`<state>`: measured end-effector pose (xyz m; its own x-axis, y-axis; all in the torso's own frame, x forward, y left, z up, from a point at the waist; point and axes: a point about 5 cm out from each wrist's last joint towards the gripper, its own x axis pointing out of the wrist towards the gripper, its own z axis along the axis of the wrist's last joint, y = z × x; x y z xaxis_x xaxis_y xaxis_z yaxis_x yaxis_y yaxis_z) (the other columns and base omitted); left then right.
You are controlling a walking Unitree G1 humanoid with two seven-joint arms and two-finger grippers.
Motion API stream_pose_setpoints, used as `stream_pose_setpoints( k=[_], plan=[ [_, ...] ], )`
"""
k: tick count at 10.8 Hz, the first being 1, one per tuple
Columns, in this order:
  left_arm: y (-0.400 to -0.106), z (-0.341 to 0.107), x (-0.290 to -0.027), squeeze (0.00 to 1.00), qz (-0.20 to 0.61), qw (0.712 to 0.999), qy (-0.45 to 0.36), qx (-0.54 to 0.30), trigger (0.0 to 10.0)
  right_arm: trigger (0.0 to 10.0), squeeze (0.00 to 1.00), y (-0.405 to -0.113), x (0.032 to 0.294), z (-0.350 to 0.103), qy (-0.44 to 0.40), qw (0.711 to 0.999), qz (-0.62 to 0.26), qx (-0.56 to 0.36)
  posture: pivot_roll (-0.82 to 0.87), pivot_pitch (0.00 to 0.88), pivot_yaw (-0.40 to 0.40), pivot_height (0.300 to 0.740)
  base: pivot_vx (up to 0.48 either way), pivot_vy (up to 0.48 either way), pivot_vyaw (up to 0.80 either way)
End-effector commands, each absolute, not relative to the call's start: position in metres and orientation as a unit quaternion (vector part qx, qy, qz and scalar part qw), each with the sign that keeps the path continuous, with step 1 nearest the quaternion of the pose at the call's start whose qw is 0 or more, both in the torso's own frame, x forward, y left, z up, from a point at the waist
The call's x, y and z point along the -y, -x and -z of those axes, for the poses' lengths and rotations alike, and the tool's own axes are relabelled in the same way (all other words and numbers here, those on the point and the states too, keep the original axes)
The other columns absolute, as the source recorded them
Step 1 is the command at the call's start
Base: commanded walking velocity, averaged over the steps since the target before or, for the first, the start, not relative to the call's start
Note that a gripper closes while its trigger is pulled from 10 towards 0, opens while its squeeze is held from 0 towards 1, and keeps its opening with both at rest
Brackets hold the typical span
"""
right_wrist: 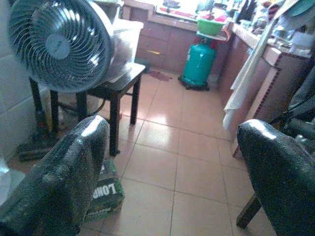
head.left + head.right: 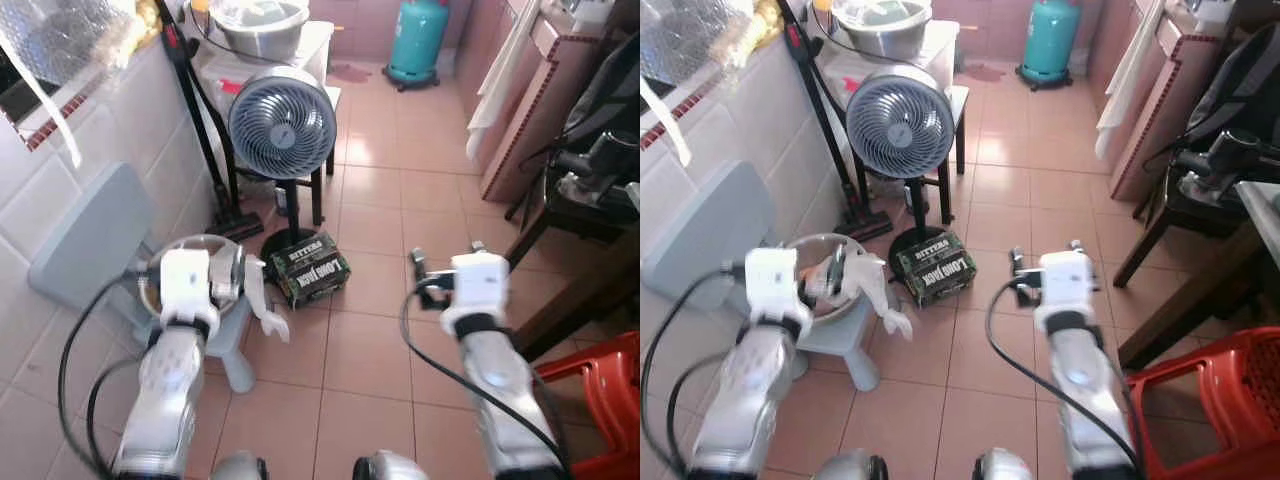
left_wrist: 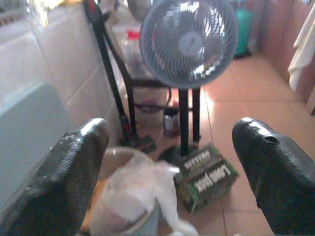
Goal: Setting the table
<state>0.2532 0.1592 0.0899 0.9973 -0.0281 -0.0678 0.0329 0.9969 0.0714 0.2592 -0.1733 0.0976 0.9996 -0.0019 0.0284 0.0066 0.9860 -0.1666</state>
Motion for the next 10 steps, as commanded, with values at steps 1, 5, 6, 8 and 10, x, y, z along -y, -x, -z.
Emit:
stream_pose_setpoints(
  k=[1, 5, 6, 8, 10],
  plan=[
    [-0.252, -0.095, -0.159, 0.00, 0.016, 0.999, -0.033, -0.032, 10.0, 10.0, 0.00, -0.256, 0.176, -0.098, 0.078, 0.997, 0.005, 0.014, -0.02, 0.053, 0.026, 0.740, -0.262, 0.000, 0.00],
    [-0.239, -0.103, -0.154, 0.00, 0.039, 0.998, -0.033, -0.047, 10.0, 10.0, 0.00, -0.252, 0.175, -0.090, 0.080, 0.997, 0.007, -0.023, 0.00, 0.151, 0.023, 0.740, -0.289, 0.384, 0.00],
    [-0.240, -0.104, -0.152, 0.00, 0.046, 0.997, -0.029, -0.049, 10.0, 10.0, 0.00, -0.252, 0.175, -0.089, 0.066, 0.997, 0.008, -0.030, 0.01, 0.172, 0.023, 0.740, 0.000, 0.420, 0.00],
    [-0.239, -0.110, -0.145, 0.00, 0.065, 0.997, -0.021, -0.041, 10.0, 10.0, 0.00, -0.249, 0.175, -0.090, 0.088, 0.995, 0.018, -0.033, 0.01, 0.173, 0.025, 0.740, 0.000, 0.437, 0.00],
    [-0.240, -0.113, -0.145, 0.00, 0.070, 0.997, -0.013, -0.037, 10.0, 10.0, 0.00, -0.249, 0.174, -0.091, 0.092, 0.995, 0.019, -0.035, 0.00, 0.177, 0.023, 0.740, 0.000, 0.465, 0.00]
  ],
)
